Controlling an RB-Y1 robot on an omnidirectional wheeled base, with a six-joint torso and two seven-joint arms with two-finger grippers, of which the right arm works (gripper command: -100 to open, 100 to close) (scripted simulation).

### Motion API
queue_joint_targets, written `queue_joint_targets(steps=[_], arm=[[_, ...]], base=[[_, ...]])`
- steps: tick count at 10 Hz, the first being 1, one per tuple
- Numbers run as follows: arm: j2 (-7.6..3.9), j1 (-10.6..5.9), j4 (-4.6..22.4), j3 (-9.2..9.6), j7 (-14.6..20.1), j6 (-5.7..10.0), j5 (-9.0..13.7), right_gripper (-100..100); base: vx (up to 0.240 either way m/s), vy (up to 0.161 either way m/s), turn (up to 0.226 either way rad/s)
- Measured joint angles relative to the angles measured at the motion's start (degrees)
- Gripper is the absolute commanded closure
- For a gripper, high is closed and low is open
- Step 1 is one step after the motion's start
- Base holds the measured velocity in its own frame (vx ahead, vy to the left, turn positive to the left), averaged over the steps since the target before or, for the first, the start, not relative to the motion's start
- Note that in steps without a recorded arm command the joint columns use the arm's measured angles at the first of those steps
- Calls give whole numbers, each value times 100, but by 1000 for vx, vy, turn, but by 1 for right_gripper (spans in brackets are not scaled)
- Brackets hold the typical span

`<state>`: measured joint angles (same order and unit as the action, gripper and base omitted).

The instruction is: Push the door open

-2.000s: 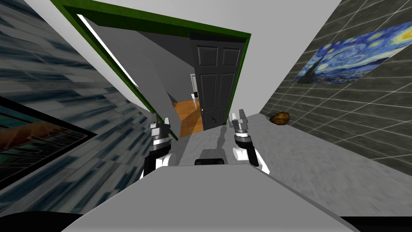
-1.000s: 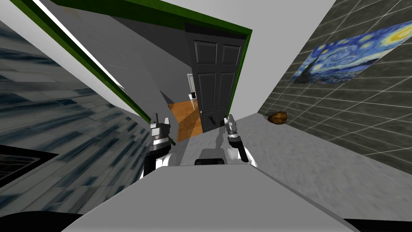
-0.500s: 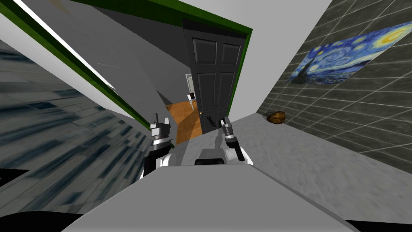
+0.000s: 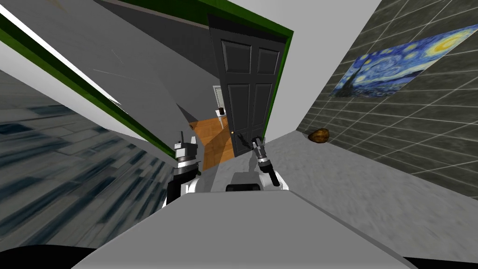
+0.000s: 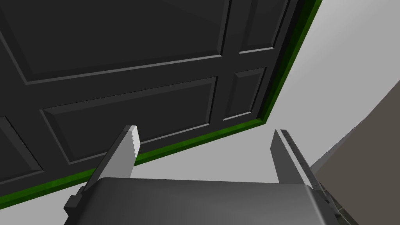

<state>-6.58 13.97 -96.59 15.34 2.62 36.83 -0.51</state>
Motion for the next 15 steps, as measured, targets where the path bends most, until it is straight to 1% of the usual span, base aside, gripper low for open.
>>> queue_joint_targets(steps=[1, 4, 5, 6, 8, 9, 10, 11, 14, 15], arm=[[-16, -64, 139, 42, 21, 16, 9, -100], [-46, -190, 556, 202, 69, 102, 21, -100], [-56, -212, 639, 261, 83, 98, 21, -100], [-69, -274, 795, 309, 102, 121, 28, -100], [-90, -361, 1016, 412, 135, 124, 37, -100], [-85, -426, 1161, 463, 147, 136, 39, -100], [-92, -443, 1280, 524, 155, 164, 39, -100], [-95, -503, 1457, 572, 170, 214, 44, -100], [-139, -590, 1746, 732, 220, 229, 54, -100], [-141, -640, 1901, 780, 232, 265, 57, -100]], base=[[92, 39, -57], [84, 46, -54], [103, 57, -53], [104, 42, -48], [99, 35, -53], [79, 55, -62], [83, 47, -52], [88, 43, -47], [94, 51, -52], [89, 50, -63]])
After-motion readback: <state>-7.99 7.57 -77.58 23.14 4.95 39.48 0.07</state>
